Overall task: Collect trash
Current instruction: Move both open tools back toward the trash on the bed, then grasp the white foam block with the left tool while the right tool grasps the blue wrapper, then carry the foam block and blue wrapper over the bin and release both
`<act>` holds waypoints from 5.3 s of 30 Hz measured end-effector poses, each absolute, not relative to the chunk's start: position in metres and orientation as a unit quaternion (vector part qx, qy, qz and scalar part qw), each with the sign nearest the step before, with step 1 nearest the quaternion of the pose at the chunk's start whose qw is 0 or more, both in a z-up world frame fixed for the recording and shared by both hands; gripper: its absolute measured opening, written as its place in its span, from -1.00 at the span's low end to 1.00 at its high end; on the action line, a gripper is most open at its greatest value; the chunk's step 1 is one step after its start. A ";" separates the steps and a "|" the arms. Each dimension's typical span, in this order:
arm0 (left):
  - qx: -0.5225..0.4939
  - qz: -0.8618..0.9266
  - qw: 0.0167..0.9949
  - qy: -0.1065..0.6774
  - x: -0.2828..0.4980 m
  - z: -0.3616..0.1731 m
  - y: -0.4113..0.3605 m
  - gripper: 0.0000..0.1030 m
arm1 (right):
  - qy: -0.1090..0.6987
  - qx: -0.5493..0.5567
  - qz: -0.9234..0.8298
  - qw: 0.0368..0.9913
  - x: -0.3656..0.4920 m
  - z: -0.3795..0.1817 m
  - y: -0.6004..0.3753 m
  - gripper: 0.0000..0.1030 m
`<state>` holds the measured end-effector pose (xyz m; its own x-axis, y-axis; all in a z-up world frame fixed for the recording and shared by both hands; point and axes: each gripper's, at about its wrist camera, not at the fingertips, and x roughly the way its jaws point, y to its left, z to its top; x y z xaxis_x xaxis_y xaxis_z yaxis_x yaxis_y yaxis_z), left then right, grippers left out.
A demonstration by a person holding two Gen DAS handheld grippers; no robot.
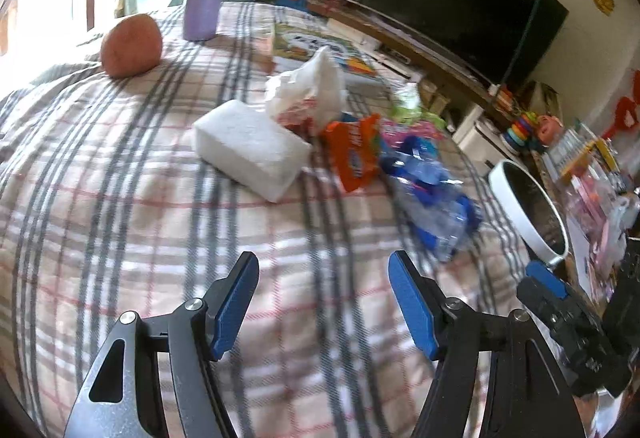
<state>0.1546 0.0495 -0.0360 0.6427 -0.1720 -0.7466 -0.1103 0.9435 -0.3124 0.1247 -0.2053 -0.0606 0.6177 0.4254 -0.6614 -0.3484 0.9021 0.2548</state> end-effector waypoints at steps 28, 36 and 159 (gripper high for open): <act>-0.161 0.066 0.885 0.431 0.267 -0.072 0.064 0.54 | 0.406 0.010 0.246 0.880 0.179 -0.078 -0.155 0.34; -0.156 0.050 0.895 0.415 0.244 -0.069 0.071 0.07 | 0.400 0.021 0.239 0.885 0.174 -0.076 -0.162 -0.31; 0.028 -0.248 0.876 0.413 0.322 -0.041 -0.222 0.09 | 0.368 0.143 0.052 0.917 0.181 -0.034 -0.407 -0.37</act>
<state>0.3219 -0.2215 -0.0411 0.5357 -0.4121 -0.7370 0.4579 0.8751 -0.1565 0.1813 -0.4073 -0.0342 0.7234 0.2005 -0.6607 0.0095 0.9539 0.2998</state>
